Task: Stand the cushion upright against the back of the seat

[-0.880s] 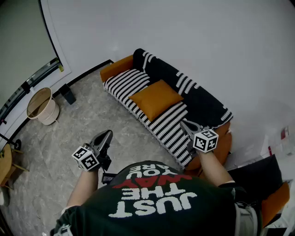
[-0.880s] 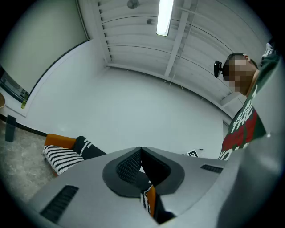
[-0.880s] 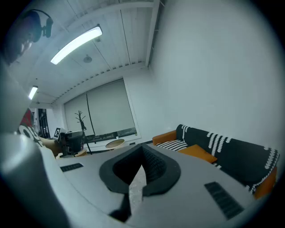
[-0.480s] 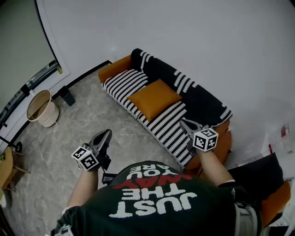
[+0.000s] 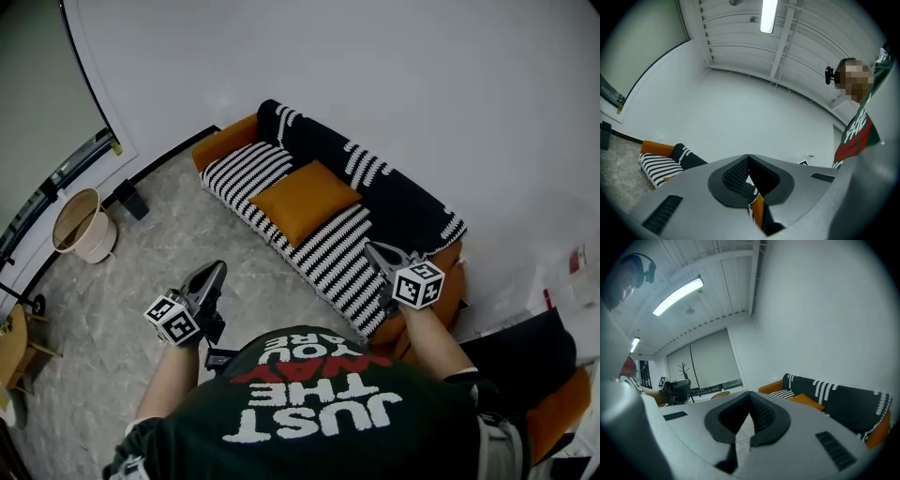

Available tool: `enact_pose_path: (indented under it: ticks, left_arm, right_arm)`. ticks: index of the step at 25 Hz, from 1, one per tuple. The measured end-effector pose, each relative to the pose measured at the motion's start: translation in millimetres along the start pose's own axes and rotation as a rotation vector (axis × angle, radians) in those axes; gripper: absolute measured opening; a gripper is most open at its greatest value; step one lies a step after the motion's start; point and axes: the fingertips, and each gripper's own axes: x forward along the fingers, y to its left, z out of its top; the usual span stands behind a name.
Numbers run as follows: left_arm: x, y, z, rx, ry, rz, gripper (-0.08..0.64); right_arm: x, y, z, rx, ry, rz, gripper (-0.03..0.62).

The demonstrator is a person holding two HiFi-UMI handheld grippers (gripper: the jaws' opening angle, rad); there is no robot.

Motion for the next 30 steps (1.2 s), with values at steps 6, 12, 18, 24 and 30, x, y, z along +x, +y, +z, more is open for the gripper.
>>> enact_pose_path:
  ticks: [6, 12, 18, 24, 30]
  left_arm:
    - [32, -20, -11, 0.002, 0.019, -0.025, 0.011]
    - [56, -17, -7, 0.003, 0.024, -0.046, 0.012]
    - [79, 17, -5, -0.018, 0.031, -0.067, 0.012]
    - [109, 95, 0, -0.068, 0.039, -0.124, 0.012]
    - [159, 211, 27, -0.109, 0.054, -0.211, 0.011]
  right_arm:
    - [-26, -26, -10, 0.034, -0.009, -0.002, 0.021]
    - [-30, -44, -19, 0.065, -0.008, -0.019, 0.021]
    - [-6, -61, -23, 0.075, 0.011, -0.049, 0.021]
    - [53, -78, -13, 0.062, 0.032, -0.117, 0.021]
    - [160, -93, 19, 0.053, 0.03, -0.195, 0.021]
